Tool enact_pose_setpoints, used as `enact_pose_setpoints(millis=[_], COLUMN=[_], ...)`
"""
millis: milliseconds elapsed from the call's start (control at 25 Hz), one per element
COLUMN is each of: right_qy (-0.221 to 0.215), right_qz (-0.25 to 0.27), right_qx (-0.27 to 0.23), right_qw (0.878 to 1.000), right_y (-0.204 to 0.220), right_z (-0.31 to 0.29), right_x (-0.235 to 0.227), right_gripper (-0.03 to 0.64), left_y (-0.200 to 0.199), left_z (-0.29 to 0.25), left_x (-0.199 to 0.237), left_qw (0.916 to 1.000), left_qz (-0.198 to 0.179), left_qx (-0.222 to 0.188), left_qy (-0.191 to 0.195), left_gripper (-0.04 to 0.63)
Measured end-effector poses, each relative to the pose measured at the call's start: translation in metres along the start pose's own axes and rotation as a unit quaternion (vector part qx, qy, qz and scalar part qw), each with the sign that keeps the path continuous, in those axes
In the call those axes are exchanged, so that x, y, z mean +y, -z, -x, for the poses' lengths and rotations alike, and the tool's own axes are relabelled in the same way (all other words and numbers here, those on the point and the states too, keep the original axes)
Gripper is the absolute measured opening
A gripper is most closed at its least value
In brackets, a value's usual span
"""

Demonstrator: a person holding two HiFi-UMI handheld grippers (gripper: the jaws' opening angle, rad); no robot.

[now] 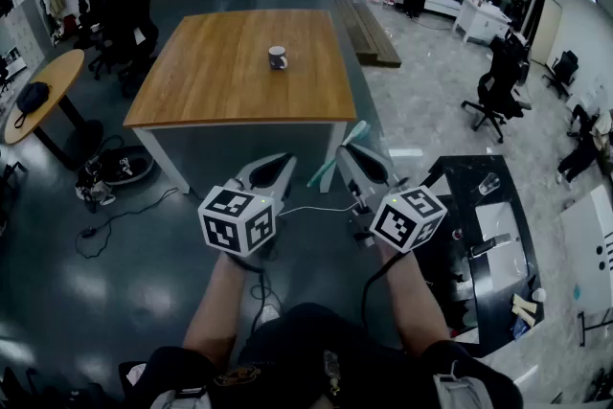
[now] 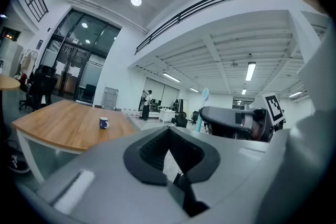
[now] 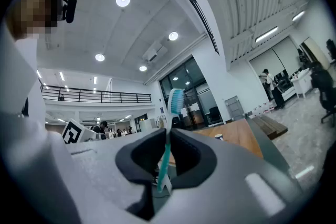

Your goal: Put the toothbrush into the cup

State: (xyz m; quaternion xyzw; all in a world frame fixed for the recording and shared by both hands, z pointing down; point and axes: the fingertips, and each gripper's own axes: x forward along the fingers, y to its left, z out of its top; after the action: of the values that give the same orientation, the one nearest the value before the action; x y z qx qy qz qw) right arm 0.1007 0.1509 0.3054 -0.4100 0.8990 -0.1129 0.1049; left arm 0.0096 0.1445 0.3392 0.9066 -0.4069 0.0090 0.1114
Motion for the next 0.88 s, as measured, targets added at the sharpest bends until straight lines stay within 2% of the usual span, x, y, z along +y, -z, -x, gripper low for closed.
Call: enact_pose_setpoints(millis=[480, 880], right_qy=[0.004, 0.01], right_qz=[-0.005, -0.001], right_qx=[-0.007, 0.001], right_qw=[1.0, 1.0], right_y=[0.003, 0.014], right_z=[-0.004, -0.032], right_x=[0.004, 0.018], right_gripper=[0.034, 0.034], left_y=[0.006, 0.003], left_z=[0.003, 0.016], left_x=[0.005, 0.04], left_qw=[1.0, 0.9999], left_qz=[0.005, 0.006], left_qx=[0.005, 0.005], left_qy=[0.006, 0.011], left_gripper=[0.008, 0.008])
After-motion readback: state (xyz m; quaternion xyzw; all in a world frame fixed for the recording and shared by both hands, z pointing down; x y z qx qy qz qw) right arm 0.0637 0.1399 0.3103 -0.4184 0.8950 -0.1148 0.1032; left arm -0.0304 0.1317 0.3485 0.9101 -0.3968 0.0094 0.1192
